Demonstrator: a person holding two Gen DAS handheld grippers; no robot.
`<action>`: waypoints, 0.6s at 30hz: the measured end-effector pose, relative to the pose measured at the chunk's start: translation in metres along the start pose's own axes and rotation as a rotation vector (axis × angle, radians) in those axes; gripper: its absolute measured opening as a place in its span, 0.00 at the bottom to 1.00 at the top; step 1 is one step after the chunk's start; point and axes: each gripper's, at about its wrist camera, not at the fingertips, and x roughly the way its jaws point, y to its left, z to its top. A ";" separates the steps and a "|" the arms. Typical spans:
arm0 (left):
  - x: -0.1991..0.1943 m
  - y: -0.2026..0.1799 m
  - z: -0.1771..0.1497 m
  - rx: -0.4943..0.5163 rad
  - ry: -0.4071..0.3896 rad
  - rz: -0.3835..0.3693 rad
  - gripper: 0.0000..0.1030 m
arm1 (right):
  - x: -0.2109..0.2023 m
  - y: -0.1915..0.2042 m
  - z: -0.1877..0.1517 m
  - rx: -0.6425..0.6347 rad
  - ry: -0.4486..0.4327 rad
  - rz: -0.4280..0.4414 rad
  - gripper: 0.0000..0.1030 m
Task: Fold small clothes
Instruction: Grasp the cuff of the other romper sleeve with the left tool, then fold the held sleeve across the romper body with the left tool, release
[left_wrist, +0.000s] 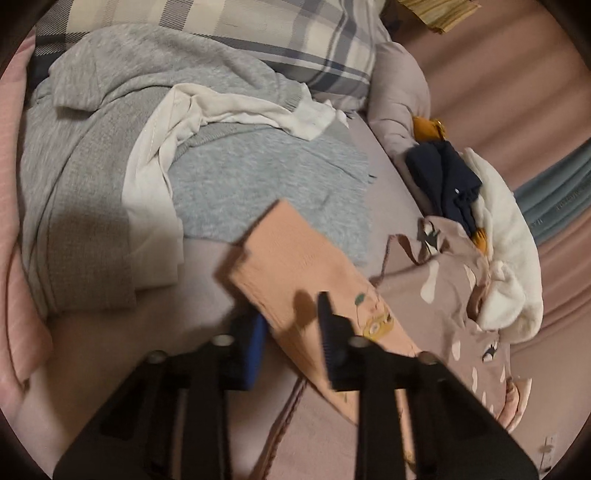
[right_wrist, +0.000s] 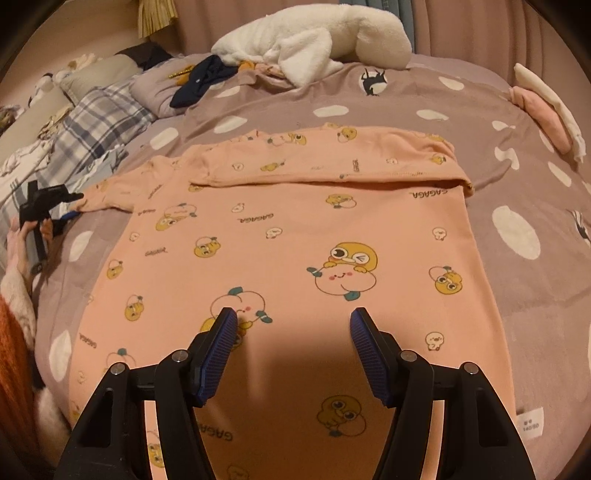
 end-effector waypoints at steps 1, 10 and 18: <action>0.002 0.001 0.001 -0.010 -0.010 0.008 0.06 | 0.001 0.000 0.000 0.001 0.004 0.000 0.63; -0.007 -0.039 -0.007 0.128 -0.019 0.043 0.05 | 0.005 -0.003 0.001 0.028 0.001 0.004 0.63; -0.026 -0.103 -0.034 0.253 -0.040 0.007 0.05 | 0.000 -0.012 0.000 0.061 -0.009 0.042 0.63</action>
